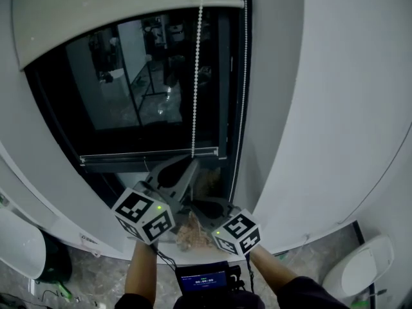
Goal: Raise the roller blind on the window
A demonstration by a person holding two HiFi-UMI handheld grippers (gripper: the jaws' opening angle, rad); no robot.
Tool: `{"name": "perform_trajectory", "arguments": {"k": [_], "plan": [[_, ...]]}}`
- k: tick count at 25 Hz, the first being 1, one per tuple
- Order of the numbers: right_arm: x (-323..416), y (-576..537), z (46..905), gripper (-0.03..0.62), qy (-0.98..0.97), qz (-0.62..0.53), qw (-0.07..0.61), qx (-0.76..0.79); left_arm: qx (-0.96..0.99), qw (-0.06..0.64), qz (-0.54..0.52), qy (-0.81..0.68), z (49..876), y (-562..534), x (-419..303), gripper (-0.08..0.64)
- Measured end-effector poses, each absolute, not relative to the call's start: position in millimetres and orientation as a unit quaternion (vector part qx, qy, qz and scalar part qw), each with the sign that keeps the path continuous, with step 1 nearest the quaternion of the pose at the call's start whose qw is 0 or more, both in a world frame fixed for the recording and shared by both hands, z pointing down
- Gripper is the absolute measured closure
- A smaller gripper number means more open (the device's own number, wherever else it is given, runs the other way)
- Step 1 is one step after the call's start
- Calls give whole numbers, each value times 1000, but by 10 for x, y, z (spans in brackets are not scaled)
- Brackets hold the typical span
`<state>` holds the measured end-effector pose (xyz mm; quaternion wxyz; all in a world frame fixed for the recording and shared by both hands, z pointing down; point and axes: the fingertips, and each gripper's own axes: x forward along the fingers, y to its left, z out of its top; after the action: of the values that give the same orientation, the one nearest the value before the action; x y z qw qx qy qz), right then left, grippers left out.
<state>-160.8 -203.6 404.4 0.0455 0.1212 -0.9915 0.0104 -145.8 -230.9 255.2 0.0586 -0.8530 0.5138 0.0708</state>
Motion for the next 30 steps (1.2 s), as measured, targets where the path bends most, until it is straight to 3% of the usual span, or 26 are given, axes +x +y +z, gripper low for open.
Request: {"name": "perform_trajectory", "arguments": {"k": [6,10,20,30], "plan": [[-1513,-2080,4427,571,-989,55,91,107,-846,24,84,527,2956,-2286,-1519,549],[-1420,-2168,4055,571,-990,105,32,87,-842,14,72,535,3188,-2294,-1593,551],[-1345,-2375,2649,569,-990,14,-79,117,-839,-48,37,541,3997,-2325,-1557,551],[-1529,-2369,2797,572,-988,-33,-41,143,-833,-94,6,545,4544,-2290,-1578,549]]}}
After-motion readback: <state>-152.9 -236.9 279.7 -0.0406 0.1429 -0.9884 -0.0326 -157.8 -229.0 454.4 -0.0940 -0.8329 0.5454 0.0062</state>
